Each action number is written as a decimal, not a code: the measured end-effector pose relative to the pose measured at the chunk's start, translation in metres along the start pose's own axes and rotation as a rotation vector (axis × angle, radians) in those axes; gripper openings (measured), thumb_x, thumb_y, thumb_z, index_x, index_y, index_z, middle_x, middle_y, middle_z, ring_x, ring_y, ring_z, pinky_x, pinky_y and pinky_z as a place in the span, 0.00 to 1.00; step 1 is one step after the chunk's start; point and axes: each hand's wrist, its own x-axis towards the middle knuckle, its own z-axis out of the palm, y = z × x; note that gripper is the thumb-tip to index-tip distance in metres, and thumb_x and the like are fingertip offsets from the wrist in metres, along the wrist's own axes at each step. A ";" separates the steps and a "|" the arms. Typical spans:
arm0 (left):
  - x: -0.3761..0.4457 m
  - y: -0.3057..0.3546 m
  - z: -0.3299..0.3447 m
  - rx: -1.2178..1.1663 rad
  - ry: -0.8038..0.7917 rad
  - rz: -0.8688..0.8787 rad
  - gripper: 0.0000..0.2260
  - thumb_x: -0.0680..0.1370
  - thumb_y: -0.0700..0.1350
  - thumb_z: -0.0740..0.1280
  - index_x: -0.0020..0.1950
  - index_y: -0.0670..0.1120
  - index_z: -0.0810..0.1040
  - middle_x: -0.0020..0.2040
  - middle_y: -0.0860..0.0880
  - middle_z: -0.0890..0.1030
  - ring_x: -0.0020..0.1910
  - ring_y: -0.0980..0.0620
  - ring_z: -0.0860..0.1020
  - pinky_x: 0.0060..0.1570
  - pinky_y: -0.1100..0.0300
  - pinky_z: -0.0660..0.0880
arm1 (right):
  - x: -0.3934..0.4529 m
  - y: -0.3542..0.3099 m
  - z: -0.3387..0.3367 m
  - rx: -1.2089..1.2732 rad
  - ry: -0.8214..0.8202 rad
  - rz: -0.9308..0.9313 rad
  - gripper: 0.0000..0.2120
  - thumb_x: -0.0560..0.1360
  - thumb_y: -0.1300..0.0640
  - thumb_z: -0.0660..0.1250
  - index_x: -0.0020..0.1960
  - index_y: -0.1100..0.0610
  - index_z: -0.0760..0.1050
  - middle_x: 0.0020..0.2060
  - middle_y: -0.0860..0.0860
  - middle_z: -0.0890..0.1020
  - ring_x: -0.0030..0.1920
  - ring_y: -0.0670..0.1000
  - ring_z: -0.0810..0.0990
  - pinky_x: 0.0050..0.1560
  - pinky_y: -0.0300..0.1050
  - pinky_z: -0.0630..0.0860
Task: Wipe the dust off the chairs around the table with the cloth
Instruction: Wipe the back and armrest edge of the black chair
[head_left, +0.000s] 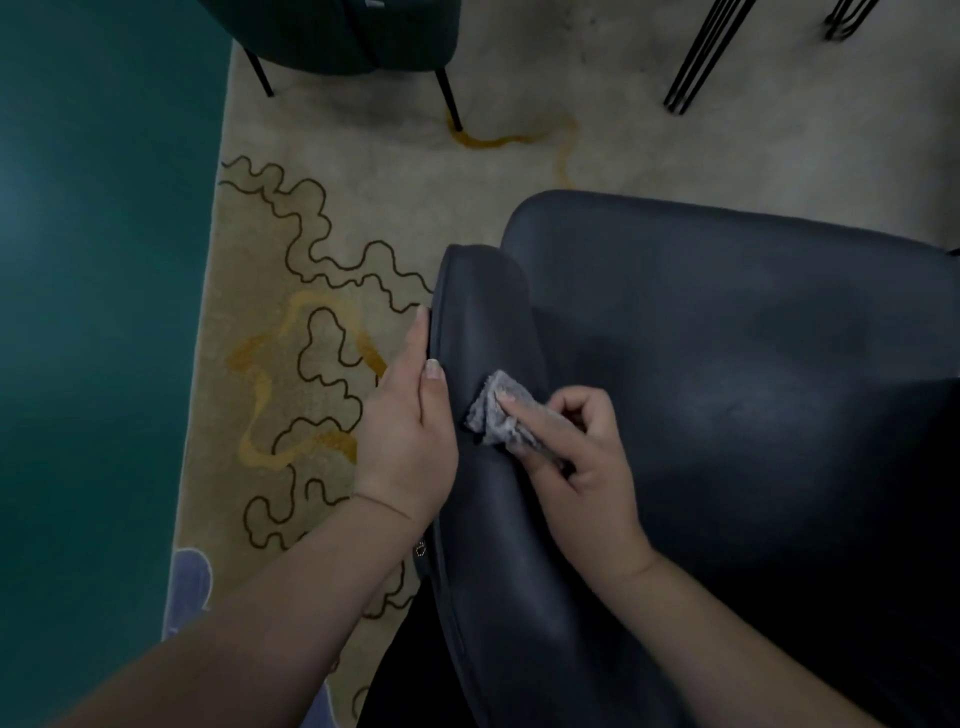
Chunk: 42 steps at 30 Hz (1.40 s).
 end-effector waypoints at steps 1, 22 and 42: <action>0.000 0.001 0.000 0.013 -0.004 -0.004 0.24 0.80 0.51 0.50 0.76 0.52 0.61 0.50 0.47 0.79 0.42 0.61 0.76 0.42 0.72 0.68 | 0.005 -0.001 0.000 0.009 -0.004 0.031 0.22 0.73 0.65 0.69 0.64 0.49 0.75 0.46 0.50 0.67 0.46 0.42 0.70 0.54 0.30 0.68; 0.001 0.007 -0.082 0.347 -0.437 -0.015 0.23 0.84 0.53 0.50 0.79 0.51 0.54 0.72 0.45 0.70 0.67 0.46 0.71 0.62 0.58 0.67 | -0.002 -0.044 -0.041 -0.205 -0.172 0.157 0.24 0.73 0.64 0.71 0.60 0.39 0.74 0.43 0.45 0.66 0.43 0.37 0.70 0.51 0.23 0.64; 0.118 -0.039 -0.285 0.978 -0.471 0.359 0.24 0.83 0.55 0.47 0.78 0.50 0.53 0.78 0.52 0.57 0.77 0.49 0.55 0.73 0.49 0.54 | 0.121 -0.175 0.122 -0.267 0.181 0.332 0.17 0.79 0.56 0.65 0.67 0.55 0.75 0.57 0.58 0.76 0.53 0.53 0.78 0.60 0.45 0.74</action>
